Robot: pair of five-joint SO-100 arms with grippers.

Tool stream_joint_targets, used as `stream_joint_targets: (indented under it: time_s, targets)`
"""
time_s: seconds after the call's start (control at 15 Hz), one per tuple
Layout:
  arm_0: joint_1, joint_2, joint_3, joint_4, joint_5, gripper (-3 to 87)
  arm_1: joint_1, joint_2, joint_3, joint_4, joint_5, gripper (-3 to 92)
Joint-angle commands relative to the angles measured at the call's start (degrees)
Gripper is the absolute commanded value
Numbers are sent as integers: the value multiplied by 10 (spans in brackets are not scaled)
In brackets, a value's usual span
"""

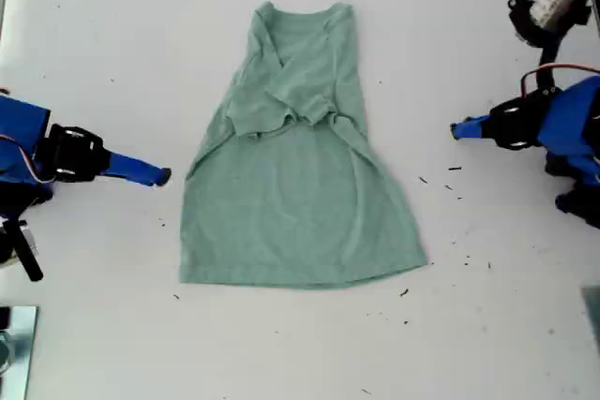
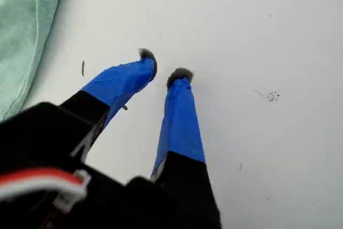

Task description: Fold t shirt

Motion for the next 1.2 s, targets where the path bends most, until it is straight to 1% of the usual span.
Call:
stream_joint_targets:
  time_s: [0.0,0.27,0.4,0.53,0.67,0.73,0.93,1.0,1.07,1.13]
  targets:
    - [-61,5,11,-5,69,-2,-138,4,32,-2,350,24]
    - [-62,5,11,-5,71,-2,-142,4,32,-2,360,24]
    - [-61,5,11,-5,71,-2,-187,4,5,-22,362,24]
    - [-60,5,11,-5,71,-2,-231,-18,-94,14,374,25]
    - [-63,5,11,-5,73,-2,-279,-198,-254,24,373,25]
    - [-64,5,11,-5,74,-2,-307,-302,-346,44,371,25]
    - [-58,5,11,-5,73,-2,-383,-542,-589,136,394,27]
    - [-57,5,11,-5,71,-2,-398,-611,-656,173,406,157]
    - [-54,5,11,-5,70,-2,-408,-679,-720,208,411,316]
    - [-54,5,11,-5,70,-2,-412,-720,-759,214,400,371]
